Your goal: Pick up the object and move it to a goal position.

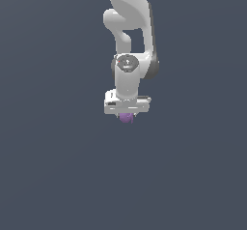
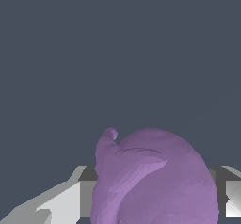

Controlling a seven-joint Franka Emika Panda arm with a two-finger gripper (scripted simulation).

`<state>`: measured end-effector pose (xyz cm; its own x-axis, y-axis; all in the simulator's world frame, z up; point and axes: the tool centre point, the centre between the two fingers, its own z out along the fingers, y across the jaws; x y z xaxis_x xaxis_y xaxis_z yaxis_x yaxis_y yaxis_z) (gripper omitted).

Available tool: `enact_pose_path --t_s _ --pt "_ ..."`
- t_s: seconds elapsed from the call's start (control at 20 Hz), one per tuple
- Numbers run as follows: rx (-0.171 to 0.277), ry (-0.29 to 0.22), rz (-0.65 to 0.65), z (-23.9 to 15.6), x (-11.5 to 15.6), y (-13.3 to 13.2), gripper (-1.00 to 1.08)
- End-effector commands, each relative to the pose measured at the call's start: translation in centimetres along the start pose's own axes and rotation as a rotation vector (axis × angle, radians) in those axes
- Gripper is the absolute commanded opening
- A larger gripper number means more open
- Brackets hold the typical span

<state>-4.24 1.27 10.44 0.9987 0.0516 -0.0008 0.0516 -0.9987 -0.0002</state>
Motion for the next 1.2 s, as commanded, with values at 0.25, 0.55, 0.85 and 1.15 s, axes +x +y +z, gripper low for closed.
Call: enact_pose_path --t_s 0.25,0.55,0.85,1.15 --pt "0.001 0.001 0.001 -5.3 -4.0 5.3 -1.0" --pt "0.002 0.001 0.001 -8.9 -6.6 9.0 -1.0" --pt "0.002 0.001 0.001 -11.4 -8.2 11.5 -1.0" --pt "0.001 0.001 0.0 -12.3 -8.8 12.5 -1.0"
